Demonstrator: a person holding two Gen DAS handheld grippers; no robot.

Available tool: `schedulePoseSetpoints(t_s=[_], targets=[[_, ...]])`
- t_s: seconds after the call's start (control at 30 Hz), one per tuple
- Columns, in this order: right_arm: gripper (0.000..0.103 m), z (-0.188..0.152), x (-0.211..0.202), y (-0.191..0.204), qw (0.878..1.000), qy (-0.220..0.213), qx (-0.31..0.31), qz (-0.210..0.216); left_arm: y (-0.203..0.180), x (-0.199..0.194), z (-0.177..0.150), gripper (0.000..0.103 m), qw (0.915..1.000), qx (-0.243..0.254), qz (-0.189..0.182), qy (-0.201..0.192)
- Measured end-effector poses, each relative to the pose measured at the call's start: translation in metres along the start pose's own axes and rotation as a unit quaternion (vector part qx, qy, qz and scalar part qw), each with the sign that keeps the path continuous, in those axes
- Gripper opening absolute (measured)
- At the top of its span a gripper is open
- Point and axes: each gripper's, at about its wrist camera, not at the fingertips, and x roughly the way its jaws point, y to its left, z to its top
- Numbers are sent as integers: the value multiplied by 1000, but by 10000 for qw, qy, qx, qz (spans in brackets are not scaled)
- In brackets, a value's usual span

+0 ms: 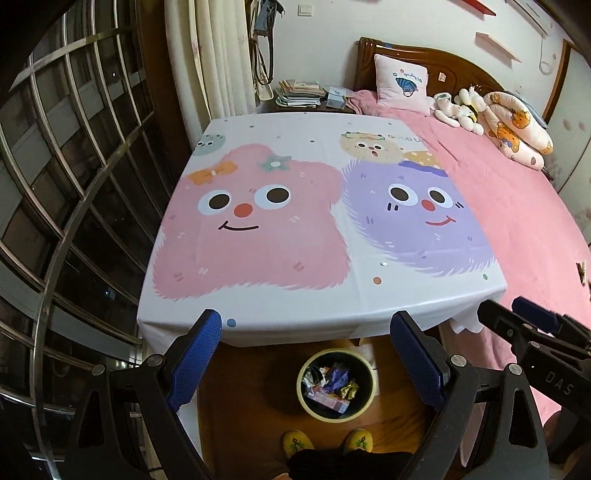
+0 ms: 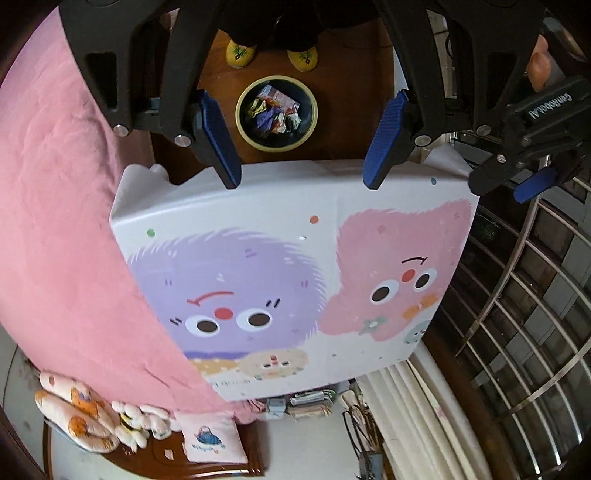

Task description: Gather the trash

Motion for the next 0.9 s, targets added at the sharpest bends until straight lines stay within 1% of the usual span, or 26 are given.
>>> schedulePoseSetpoints(t_s=[0.2,0.53,0.9], targets=[[66,5,-10,10,9999,-107,-99,-2,-2,-8,1,94,9999,52,42,-90],[66,4,-9,19,9997,-142,-210,-4,-1,-11,4,94,9999,83,36,-121],[66,7,-8,16,9996,-158,-223,-40,-3,-12,7,94,9999,101,37,-97]])
